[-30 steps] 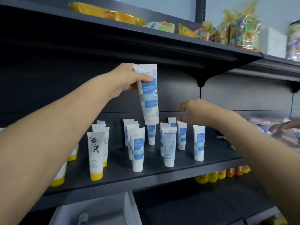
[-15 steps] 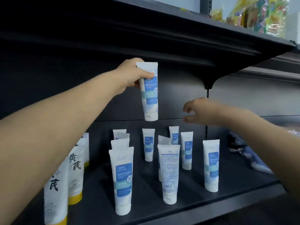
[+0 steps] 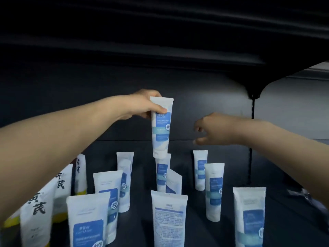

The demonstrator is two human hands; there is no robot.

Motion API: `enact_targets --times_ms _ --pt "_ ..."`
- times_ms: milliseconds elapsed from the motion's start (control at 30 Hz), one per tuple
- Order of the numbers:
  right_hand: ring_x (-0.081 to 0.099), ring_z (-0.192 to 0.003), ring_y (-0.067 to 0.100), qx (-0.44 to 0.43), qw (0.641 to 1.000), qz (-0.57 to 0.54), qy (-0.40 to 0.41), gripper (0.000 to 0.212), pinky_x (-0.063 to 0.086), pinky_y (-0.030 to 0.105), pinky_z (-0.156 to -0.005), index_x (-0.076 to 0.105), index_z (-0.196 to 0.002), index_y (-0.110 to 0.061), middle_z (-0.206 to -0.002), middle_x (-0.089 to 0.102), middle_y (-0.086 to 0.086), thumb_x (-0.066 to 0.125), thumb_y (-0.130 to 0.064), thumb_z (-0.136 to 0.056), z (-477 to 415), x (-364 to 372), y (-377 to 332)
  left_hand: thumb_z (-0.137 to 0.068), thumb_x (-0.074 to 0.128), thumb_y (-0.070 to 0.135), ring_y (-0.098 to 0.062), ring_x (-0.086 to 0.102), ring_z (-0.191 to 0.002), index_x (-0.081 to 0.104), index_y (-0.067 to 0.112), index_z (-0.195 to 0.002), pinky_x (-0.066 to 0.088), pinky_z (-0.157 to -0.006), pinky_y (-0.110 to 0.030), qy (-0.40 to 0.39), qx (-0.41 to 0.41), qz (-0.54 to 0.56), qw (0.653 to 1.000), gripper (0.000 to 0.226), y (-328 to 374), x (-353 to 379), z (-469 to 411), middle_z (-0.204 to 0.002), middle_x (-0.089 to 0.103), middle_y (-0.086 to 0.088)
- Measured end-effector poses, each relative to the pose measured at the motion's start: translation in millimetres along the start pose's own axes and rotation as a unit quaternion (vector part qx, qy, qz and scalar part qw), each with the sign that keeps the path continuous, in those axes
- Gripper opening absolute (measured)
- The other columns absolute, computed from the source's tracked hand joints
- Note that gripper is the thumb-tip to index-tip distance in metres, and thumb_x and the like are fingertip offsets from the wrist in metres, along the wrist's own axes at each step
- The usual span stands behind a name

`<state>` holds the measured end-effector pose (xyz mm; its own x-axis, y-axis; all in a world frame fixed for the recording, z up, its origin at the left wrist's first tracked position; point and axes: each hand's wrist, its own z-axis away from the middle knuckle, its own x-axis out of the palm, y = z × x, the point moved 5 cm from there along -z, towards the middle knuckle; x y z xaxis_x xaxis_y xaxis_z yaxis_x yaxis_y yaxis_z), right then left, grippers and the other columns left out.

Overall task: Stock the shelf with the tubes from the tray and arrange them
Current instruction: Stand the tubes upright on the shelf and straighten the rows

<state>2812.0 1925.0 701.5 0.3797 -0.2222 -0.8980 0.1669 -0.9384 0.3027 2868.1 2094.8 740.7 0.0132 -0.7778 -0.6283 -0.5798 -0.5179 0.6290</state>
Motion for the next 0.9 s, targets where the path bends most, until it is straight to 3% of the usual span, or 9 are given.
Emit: enact_targets --times_ms 533,767,900 --pt "0.053 -0.117 0.022 -0.077 0.994 -0.076 -0.017 0.047 0.046 0.037 -0.098 0.054 -0.124 -0.017 -0.127 0.059 0.002 0.053 -0.046 -0.087 -44 57 4 -0.082 0.067 0.008 -0.022 0.065 -0.085 0.044 0.013 -0.076 0.057 -0.076 -0.033 -0.168 -0.104 -0.116 0.973 0.025 -74 77 -25 -0.082 0.061 -0.002" --pt "0.056 -0.113 0.019 -0.100 0.988 -0.113 -0.028 0.046 0.045 0.032 -0.098 0.056 -0.123 -0.016 -0.124 0.061 0.000 0.056 -0.045 -0.087 -50 65 -6 -0.083 0.067 0.008 -0.015 0.062 -0.079 0.040 0.014 -0.075 0.053 -0.056 -0.016 -0.213 -0.144 -0.109 0.960 0.028 -104 95 -19 -0.082 0.056 0.000" --pt "0.057 -0.113 0.019 -0.100 0.988 -0.111 -0.030 0.046 0.046 0.033 -0.098 0.057 -0.122 -0.016 -0.123 0.061 -0.001 0.056 -0.045 -0.087 -52 69 -7 -0.086 0.064 0.010 -0.014 0.062 -0.079 0.040 0.015 -0.076 0.054 -0.056 -0.014 -0.240 -0.168 -0.117 0.949 0.026 -118 108 -15 -0.083 0.054 0.001"
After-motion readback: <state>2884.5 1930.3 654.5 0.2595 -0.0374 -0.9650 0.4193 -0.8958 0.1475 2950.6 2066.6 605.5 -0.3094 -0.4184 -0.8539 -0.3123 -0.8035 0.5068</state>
